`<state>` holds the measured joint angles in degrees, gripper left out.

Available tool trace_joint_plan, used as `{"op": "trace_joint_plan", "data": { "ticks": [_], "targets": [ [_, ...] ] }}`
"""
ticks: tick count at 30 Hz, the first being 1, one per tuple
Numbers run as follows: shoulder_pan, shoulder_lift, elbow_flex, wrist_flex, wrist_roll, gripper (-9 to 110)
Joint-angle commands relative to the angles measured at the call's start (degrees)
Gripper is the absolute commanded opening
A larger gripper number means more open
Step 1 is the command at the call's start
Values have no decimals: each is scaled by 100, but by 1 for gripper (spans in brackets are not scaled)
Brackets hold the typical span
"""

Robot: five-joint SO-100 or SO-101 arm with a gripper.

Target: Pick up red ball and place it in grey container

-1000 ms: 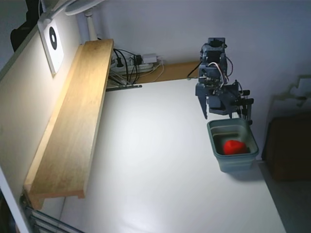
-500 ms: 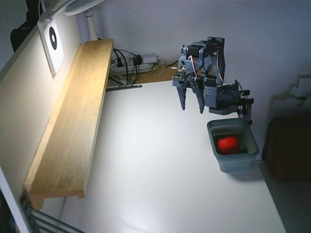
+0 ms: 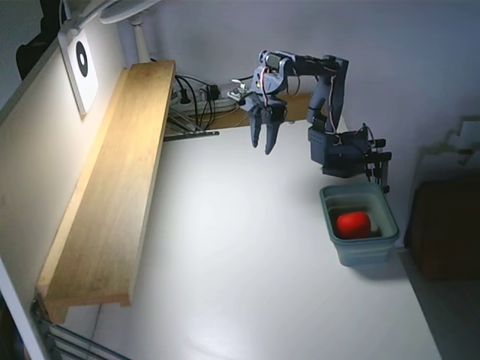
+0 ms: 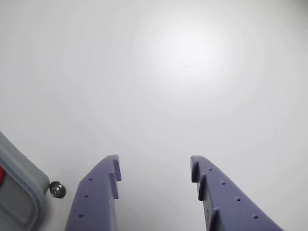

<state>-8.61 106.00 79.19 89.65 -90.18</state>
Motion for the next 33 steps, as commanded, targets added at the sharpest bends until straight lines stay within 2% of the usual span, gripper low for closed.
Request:
{"op": "trace_joint_plan", "data": {
  "ticks": [1,20,33],
  "targets": [
    [461,380,-308,192,18,13],
    [2837,1040,-333,781,18,2],
    [3736,1289,-342,1004,18,-2]
  ]
}}
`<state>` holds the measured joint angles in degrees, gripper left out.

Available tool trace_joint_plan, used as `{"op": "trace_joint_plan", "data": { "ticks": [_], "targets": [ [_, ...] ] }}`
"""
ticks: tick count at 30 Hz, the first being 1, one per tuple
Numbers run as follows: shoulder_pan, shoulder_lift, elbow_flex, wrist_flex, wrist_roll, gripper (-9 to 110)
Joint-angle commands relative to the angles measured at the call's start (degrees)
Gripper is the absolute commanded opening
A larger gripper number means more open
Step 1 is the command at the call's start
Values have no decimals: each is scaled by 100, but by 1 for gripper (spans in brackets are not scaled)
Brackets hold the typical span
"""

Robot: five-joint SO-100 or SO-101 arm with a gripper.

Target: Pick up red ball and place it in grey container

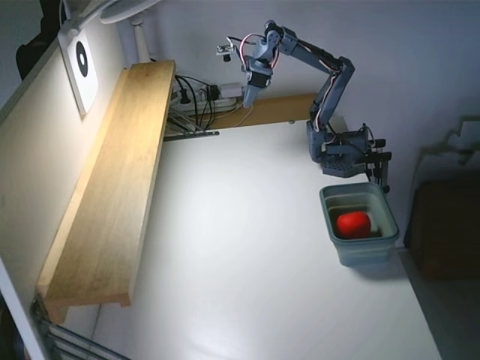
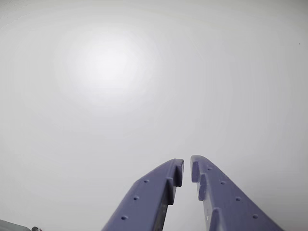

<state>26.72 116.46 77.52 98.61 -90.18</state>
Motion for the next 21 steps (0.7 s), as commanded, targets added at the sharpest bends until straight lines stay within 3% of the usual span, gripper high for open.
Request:
{"op": "trace_joint_plan", "data": {
  "ticks": [1,21],
  "targets": [
    [243,254,-176,118,18,-3],
    [328,278,-177,139,18,-3]
  ]
}}
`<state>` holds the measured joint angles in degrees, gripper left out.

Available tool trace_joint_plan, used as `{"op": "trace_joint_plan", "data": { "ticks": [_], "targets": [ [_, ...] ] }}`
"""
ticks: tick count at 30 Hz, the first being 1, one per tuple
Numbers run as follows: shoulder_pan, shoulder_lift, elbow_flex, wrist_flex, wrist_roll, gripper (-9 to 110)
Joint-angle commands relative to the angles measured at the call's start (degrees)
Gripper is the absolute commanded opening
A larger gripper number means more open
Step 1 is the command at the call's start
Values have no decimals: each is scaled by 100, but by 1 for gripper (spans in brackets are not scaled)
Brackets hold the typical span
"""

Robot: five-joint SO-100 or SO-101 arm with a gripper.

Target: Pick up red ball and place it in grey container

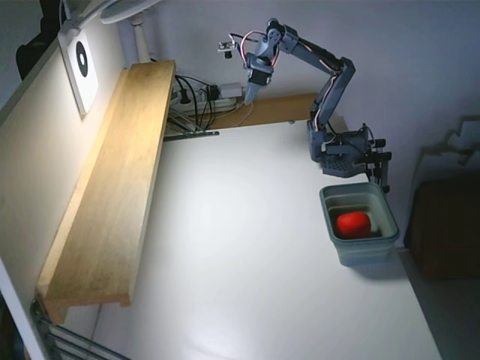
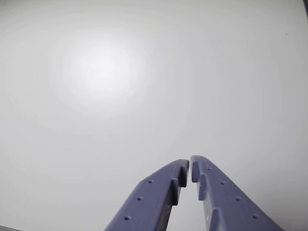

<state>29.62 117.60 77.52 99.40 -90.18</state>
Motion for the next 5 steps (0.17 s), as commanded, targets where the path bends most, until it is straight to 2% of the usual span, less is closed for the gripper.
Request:
{"op": "trace_joint_plan", "data": {
  "ticks": [1,5],
  "targets": [
    [38,164,-177,60,18,-3],
    [38,164,-177,60,18,-3]
  ]
}}
